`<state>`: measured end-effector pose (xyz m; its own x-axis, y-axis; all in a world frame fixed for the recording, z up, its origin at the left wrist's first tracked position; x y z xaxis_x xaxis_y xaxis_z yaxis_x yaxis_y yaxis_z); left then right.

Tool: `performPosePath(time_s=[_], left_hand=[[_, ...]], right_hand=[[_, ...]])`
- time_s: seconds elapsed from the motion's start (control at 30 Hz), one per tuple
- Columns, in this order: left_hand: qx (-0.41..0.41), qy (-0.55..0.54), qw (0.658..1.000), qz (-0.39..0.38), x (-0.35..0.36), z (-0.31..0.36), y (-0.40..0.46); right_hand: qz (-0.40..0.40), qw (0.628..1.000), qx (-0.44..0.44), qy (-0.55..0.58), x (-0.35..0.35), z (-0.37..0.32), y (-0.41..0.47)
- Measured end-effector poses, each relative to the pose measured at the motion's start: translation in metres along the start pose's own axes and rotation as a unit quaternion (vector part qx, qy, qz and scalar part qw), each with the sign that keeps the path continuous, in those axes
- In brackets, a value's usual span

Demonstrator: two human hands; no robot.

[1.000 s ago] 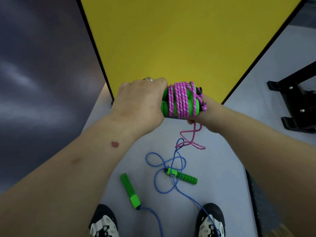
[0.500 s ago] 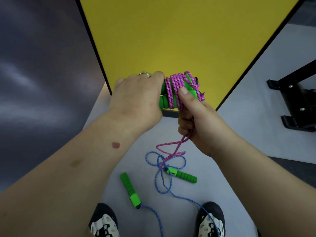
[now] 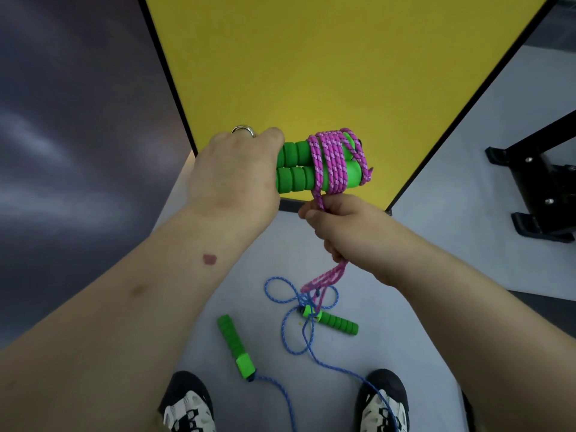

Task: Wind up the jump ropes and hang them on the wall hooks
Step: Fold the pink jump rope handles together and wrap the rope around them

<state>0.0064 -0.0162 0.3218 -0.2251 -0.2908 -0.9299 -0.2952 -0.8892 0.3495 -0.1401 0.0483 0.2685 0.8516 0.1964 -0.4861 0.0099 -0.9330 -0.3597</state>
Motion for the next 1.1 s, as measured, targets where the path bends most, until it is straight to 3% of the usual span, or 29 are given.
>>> performPosePath(time_s=[0.1, 0.17, 0.3, 0.47, 0.6, 0.67, 0.83, 1.1], left_hand=[[0.002, 0.006, 1.000, -0.004, 0.003, -0.001, -0.001], [0.003, 0.007, 1.000, -0.007, 0.004, -0.001, -0.001], [0.008, 0.014, 1.000, -0.012, 0.004, -0.003, 0.000], [0.051, 0.023, 0.998, -0.042, 0.011, 0.009, -0.005], [0.084, 0.022, 0.994, -0.063, 0.014, 0.019, -0.006], [0.097, 0.023, 0.992, -0.073, 0.015, 0.024, -0.007], [0.132, 0.017, 0.990, -0.048, 0.009, 0.030, -0.009], [0.140, -0.028, 0.987, -0.072, 0.002, 0.014, 0.000]], right_hand=[[0.011, 0.986, -0.018, -0.166, -0.005, -0.025, -0.010], [0.024, 0.979, -0.027, -0.202, -0.010, -0.040, -0.016], [0.037, 0.977, -0.022, -0.209, -0.024, -0.059, -0.020], [0.045, 0.998, -0.012, -0.029, -0.043, -0.069, -0.010], [0.063, 0.998, -0.024, 0.018, -0.061, -0.076, 0.004], [0.078, 0.996, -0.042, -0.011, -0.072, -0.079, 0.010], [0.100, 0.968, -0.093, -0.211, -0.088, -0.080, 0.023], [0.066, 0.965, -0.095, -0.235, -0.084, -0.044, 0.043]])
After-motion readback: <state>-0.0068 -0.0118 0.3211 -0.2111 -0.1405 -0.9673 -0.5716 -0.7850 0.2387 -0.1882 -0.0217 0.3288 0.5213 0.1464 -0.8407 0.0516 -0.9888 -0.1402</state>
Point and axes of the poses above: each hand's wrist, its own y-axis towards the middle knuckle, its own x-axis out of the palm, z = x × y, the point moved 6 cm from there along y, towards the middle knuckle, and after that the axes turned 1 degree about y, right-handed, at the moved point
